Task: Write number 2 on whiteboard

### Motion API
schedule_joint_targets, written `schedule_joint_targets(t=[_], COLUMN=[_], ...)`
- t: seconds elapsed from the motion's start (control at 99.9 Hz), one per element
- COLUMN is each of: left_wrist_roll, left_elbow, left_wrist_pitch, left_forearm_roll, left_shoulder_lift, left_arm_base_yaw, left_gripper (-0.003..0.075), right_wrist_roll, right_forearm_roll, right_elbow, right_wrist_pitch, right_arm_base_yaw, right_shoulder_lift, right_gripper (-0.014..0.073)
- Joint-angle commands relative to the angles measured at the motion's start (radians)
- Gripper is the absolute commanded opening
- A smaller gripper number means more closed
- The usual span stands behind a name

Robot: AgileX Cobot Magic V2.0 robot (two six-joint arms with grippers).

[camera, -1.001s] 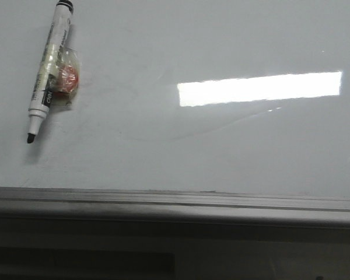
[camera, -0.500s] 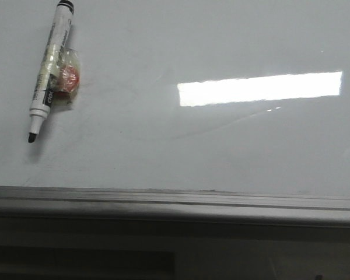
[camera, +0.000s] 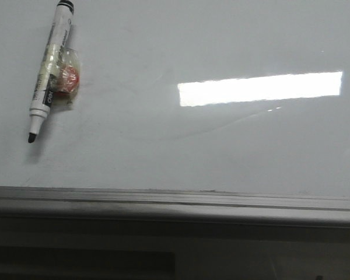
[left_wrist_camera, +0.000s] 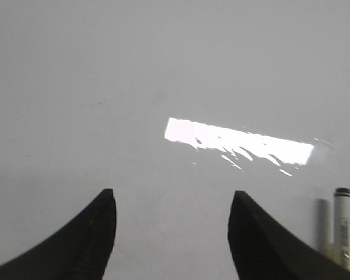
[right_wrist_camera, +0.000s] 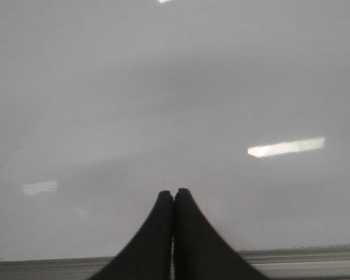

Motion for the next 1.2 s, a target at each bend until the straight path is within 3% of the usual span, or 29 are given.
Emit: schedule_joint_targets(t=[0.0,0.24,0.43,0.72,0.901,1.191], left_wrist_roll=[0.034,0.075,0.075,0.073,0.073,0.099], left_elbow=[-0.024,-0.015,-0.015,-0.033,-0.078,-0.106], left_wrist_pitch=[-0.063,-0.15,-0.421,-0.75,-0.772,-0.725], left_forearm_roll=[-0.016,-0.011,0.082,0.022,-0.041,-0.173], left_shoulder_lift=[0.032,0.172,0.376,0.771,0.882,0.968], left_arm_base_yaw=[-0.077,-0.345,-0.545,-0.757,-0.809,-0.811], left_gripper=[0.0383,0.0383,0.0383,0.0383,0.0383,0.0378], right_wrist_roll=[-0.024,-0.025,-0.027,-0.035,-0.035,-0.035], right_forearm_roll=[-0.005,-0.005,-0.005,-0.012,-0.036,-0.036], right_elbow=[-0.035,-0.035,-0.035,-0.035,-0.037,-0.037], right_wrist_pitch=[-0.071,-0.078,-0.093,-0.135,-0.175,-0.193], right_arm_base_yaw=[0.001,0.001,0.001,0.001,0.001,0.001], right_shoulder_lift=[0.021,0.021,0.021,0.021,0.021,0.021], right_gripper=[-0.0069,-0.0069,-0.0069,-0.0069,-0.0069,-0.0069])
